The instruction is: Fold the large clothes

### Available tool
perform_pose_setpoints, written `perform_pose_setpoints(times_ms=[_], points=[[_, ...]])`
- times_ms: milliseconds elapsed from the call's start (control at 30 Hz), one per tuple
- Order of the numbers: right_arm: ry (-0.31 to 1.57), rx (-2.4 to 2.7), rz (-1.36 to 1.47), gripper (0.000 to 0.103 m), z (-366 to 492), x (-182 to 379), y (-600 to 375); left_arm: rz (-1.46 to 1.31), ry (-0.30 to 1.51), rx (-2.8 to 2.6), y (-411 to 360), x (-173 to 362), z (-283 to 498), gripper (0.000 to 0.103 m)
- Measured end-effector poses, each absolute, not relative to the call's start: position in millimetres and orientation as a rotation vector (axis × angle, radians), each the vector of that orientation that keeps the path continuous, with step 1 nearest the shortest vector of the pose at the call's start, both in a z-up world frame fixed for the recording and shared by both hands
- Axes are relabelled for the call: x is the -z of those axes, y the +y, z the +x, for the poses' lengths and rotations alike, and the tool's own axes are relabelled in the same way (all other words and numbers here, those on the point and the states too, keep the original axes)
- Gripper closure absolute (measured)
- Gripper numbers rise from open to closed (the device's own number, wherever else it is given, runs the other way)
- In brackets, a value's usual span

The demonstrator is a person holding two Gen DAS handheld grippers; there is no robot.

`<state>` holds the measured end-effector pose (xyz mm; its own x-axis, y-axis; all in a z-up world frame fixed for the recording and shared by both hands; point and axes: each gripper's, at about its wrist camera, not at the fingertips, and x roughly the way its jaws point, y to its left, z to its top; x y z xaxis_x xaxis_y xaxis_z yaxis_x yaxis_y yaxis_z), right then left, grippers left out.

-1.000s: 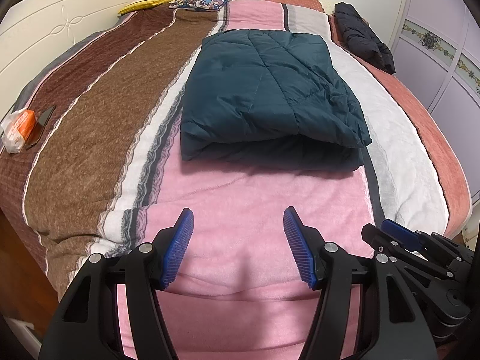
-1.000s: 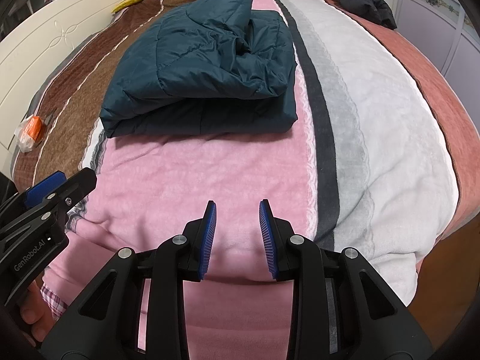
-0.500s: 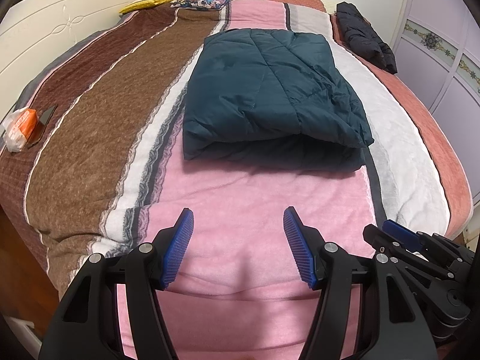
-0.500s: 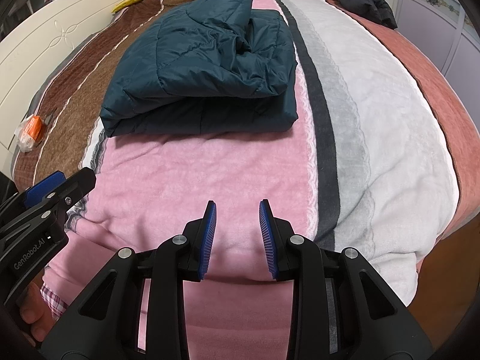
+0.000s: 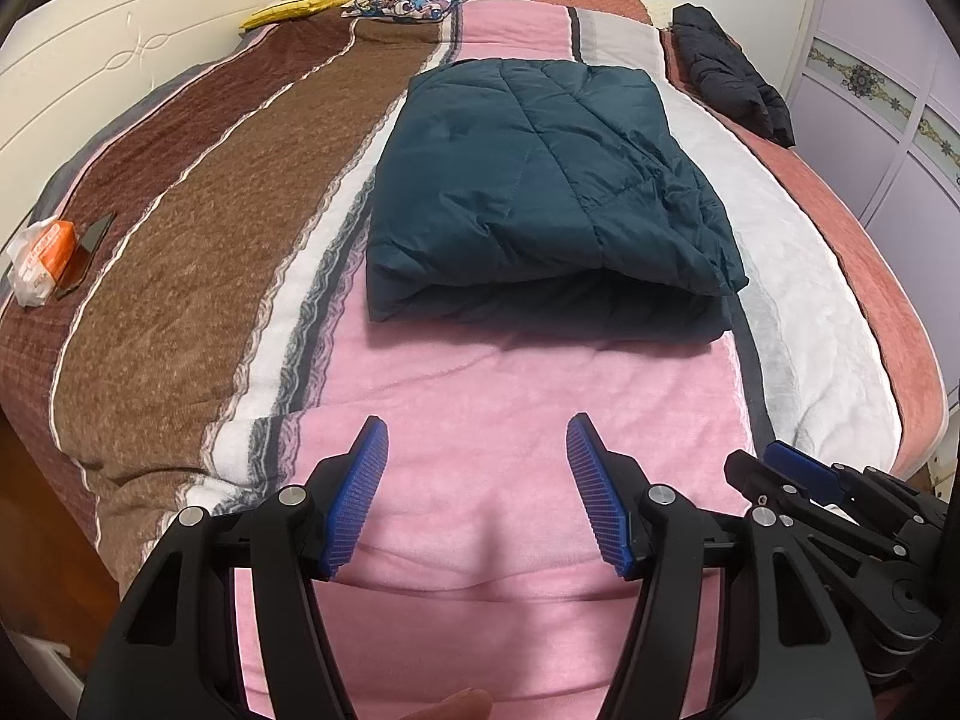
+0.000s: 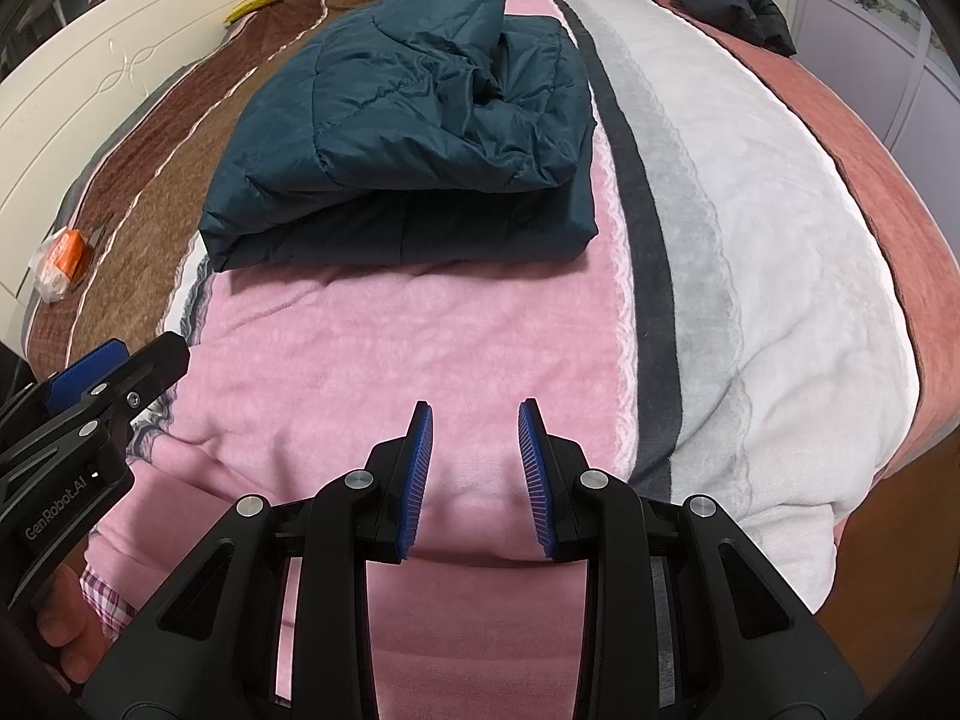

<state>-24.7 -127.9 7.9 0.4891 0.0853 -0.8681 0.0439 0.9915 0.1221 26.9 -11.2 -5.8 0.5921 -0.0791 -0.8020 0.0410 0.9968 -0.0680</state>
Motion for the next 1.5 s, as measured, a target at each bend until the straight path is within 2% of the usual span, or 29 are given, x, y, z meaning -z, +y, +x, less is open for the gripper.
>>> perform_pose_setpoints(times_ms=[1500], points=[[1.080, -0.037, 0.128, 0.073, -22.3, -3.3, -130.4, -0.044, 0.931, 0.067, -10.2, 5.4, 27.9, 0.044]])
